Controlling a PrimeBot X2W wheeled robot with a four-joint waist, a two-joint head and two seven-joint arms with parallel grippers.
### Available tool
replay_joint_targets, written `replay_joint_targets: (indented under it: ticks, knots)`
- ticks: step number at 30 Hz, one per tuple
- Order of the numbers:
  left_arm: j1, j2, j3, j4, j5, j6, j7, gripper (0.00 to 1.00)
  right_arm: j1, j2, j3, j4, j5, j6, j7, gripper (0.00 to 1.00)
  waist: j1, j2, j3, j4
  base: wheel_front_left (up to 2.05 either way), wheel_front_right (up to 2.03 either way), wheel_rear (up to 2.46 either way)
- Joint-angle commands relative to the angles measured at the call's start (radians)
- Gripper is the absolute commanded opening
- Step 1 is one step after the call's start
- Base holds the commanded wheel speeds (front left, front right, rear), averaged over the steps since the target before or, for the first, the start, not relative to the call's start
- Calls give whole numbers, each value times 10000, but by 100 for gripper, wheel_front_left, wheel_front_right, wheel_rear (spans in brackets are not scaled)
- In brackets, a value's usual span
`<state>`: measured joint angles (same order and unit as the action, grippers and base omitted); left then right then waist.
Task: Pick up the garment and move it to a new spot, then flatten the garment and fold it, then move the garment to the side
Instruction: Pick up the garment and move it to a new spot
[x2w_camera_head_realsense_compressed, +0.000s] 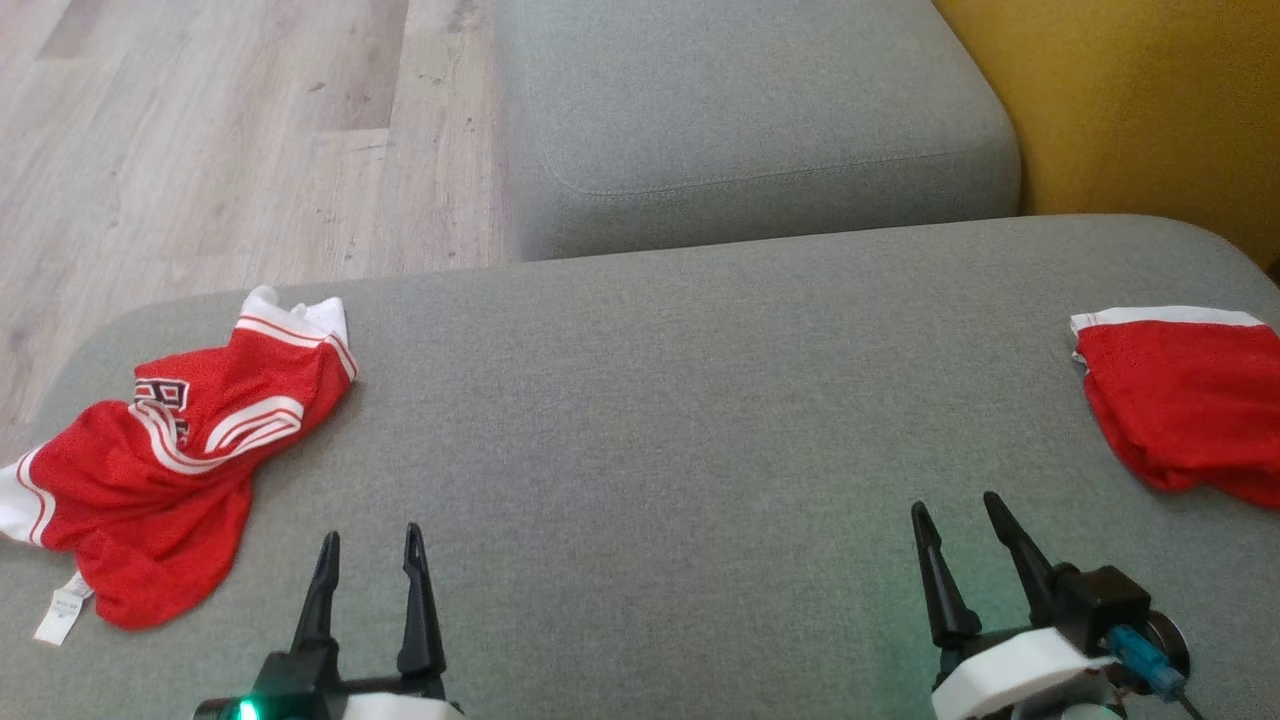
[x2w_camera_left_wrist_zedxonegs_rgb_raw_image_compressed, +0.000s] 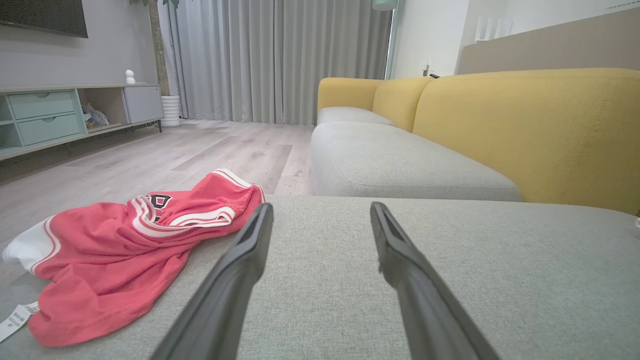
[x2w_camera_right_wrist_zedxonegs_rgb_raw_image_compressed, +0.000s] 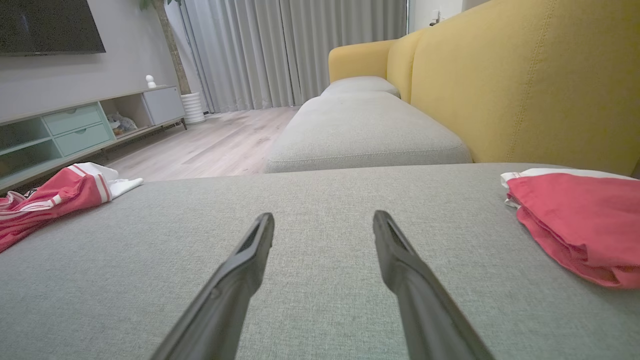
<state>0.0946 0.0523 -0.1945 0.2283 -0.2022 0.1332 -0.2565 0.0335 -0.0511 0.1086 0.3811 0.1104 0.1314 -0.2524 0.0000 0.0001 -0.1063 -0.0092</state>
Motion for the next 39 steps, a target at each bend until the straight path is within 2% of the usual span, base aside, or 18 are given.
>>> replay_joint_targets:
  ticks: [1,15,20,25,39]
  knots:
    - [-334,-20,278,-359,68,76,-53,100,-276,4,172,-398,-13,-7,-93,100,0,-1,1,5,0,0,0]
    - [-234,-20,258,-303,136,143,-53,100,-178,7,37,-478,30,-7,-93,100,0,-1,14,-31,0,0,0]
    - [-223,-20,289,-248,233,79,-53,100,-96,8,59,-451,18,-7,-93,100,0,-1,-2,183,0,0,0]
    - [-269,-20,389,-225,354,44,-53,100,-42,8,96,-424,98,-7,-93,100,0,-1,39,819,0,0,0]
    - [-205,-20,1421,-451,758,43,-53,100,-242,8,196,-374,275,-7,-93,100,0,-1,412,3435,0,0,0]
